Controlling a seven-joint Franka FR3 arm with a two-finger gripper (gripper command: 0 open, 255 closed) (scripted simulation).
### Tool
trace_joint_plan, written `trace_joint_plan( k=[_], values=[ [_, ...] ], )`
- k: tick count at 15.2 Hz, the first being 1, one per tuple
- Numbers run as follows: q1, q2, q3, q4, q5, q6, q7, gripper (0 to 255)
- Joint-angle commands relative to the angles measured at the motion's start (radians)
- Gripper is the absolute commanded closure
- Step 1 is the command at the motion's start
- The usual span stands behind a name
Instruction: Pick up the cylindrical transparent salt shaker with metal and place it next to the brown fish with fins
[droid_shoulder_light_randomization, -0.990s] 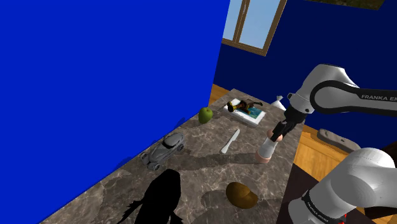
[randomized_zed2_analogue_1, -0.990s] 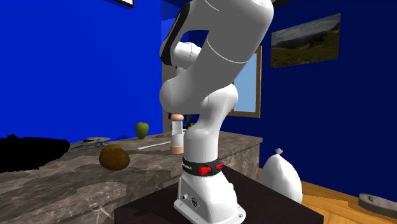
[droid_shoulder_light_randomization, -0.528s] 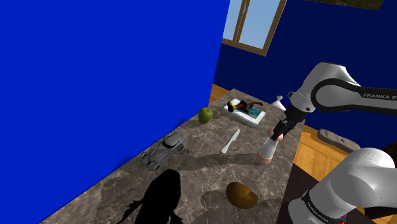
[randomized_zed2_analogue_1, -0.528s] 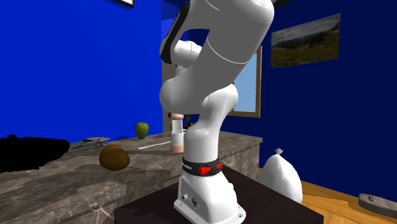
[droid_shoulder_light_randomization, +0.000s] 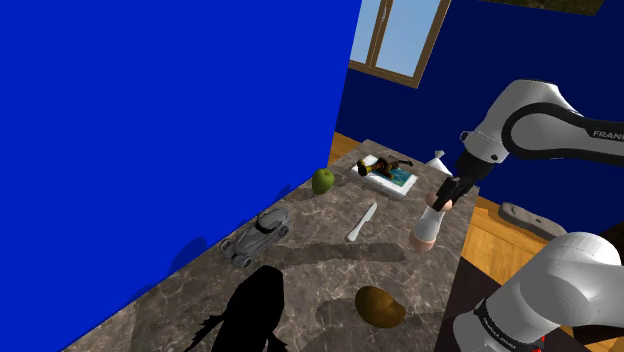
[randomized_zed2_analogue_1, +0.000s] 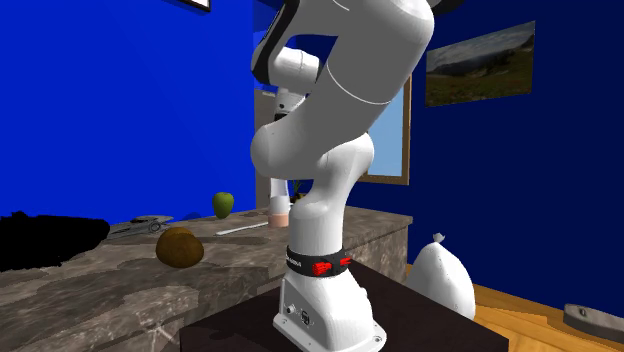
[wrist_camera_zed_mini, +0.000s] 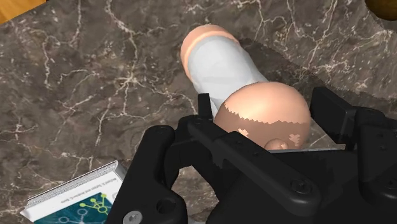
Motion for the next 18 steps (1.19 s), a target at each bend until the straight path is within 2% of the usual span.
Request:
trace_joint_plan(
  k=[1, 18],
  values=[
    [0.002, 0.001, 0.002, 0.031, 0.002, -0.030, 0.004, 255],
    [0.015, 0.021, 0.018, 0.269, 0.014, -0.244, 0.034, 255]
  ],
)
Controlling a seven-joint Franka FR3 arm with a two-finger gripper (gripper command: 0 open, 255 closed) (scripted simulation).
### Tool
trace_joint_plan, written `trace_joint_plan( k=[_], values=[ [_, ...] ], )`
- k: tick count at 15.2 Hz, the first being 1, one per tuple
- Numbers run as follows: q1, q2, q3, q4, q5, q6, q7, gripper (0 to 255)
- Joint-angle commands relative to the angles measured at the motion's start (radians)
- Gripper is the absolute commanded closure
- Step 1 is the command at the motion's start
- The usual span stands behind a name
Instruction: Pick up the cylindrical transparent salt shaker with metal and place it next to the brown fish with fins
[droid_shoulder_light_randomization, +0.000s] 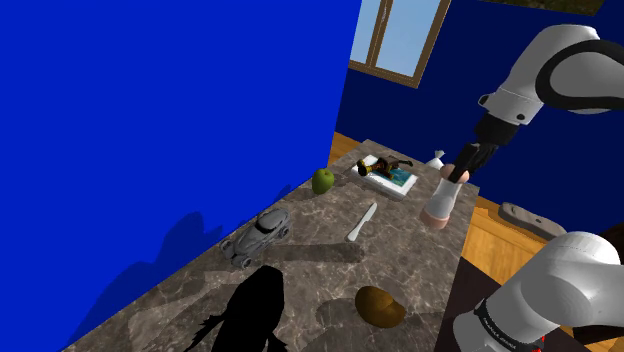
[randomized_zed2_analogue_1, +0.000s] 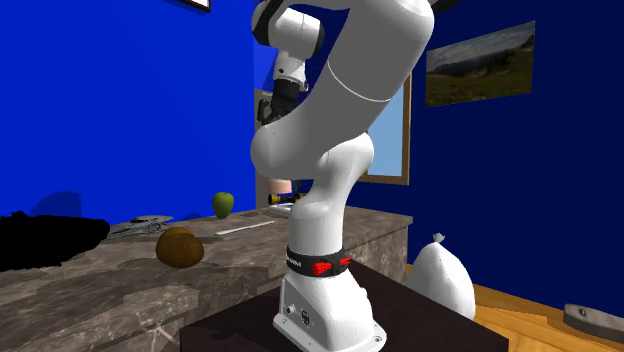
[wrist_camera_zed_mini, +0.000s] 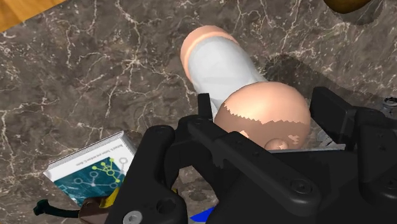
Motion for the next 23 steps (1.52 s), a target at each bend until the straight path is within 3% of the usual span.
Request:
trace_joint_plan(
  k=[1, 23],
  values=[
    [0.001, 0.003, 0.001, 0.030, 0.001, -0.027, 0.003, 255],
    [0.025, 0.118, 0.030, 0.370, 0.032, -0.247, 0.055, 255]
  ],
)
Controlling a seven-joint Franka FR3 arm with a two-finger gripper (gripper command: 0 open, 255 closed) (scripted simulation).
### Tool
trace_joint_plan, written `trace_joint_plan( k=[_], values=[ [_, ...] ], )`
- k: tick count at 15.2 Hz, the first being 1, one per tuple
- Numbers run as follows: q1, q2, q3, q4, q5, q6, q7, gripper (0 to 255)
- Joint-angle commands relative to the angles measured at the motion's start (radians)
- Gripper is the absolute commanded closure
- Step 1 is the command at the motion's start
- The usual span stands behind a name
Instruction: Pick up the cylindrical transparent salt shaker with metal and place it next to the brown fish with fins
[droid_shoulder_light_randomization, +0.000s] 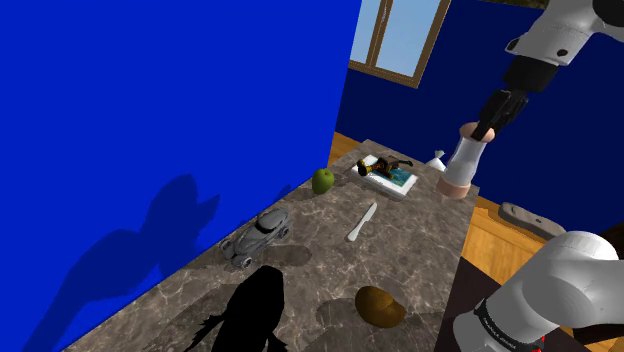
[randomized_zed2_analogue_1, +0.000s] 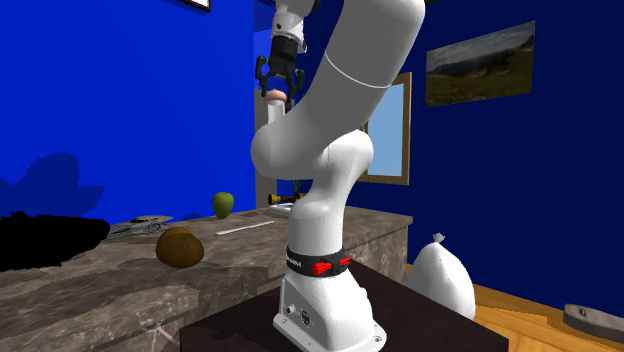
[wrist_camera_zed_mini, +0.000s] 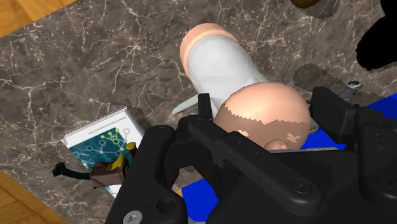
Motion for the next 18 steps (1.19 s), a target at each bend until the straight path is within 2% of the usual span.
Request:
trace_joint_plan(
  k=[1, 10, 18],
  values=[
    [0.009, 0.019, 0.033, 0.010, 0.026, 0.013, 0.034, 255],
    [0.054, 0.172, 0.218, 0.093, 0.143, 0.115, 0.218, 255],
    [0.077, 0.368, 0.375, 0.245, 0.185, 0.198, 0.381, 255]
  ],
)
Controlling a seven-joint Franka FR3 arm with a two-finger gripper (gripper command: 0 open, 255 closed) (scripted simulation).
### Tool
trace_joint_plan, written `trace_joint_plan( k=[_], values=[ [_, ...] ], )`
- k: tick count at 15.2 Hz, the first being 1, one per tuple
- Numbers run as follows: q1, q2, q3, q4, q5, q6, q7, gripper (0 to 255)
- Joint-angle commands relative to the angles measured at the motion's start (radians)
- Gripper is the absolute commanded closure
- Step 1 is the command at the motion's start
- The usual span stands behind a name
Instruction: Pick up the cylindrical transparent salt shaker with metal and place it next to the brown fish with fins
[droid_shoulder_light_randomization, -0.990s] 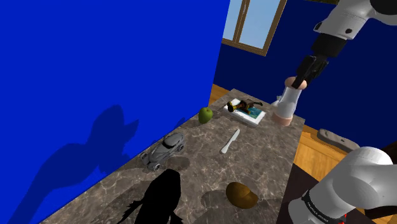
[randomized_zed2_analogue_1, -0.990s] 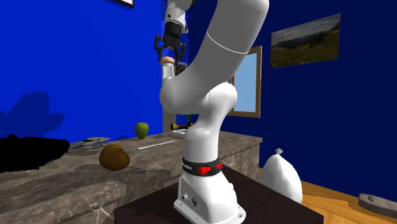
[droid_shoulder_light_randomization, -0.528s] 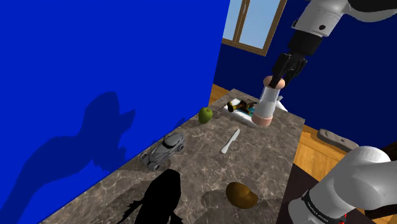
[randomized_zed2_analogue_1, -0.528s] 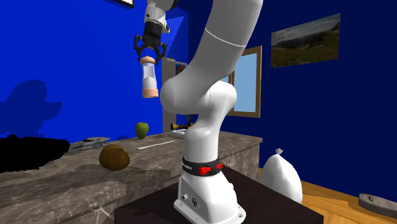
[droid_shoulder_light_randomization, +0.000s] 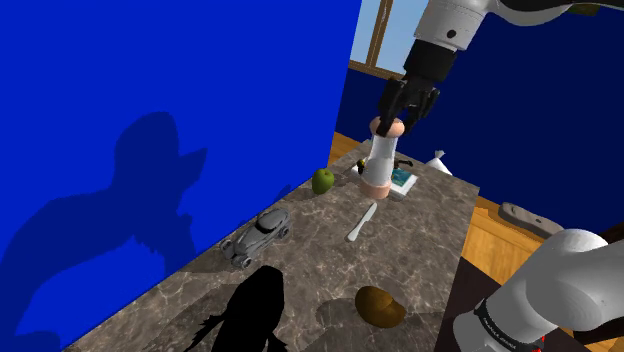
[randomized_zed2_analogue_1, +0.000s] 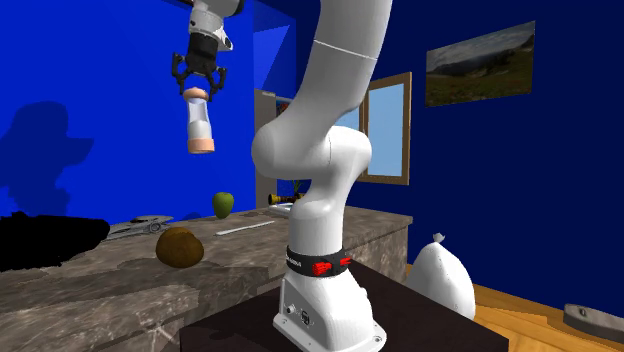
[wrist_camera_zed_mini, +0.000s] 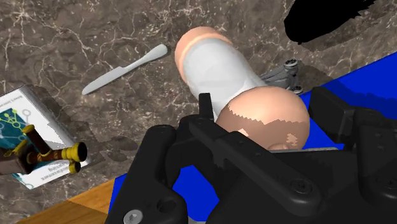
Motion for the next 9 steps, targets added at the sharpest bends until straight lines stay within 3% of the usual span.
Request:
trace_joint_plan(
  k=[1, 9],
  values=[
    [0.004, 0.061, 0.041, 0.050, 0.002, 0.021, 0.044, 255],
    [0.023, 0.324, 0.198, 0.293, -0.059, 0.070, 0.233, 255]
  ],
)
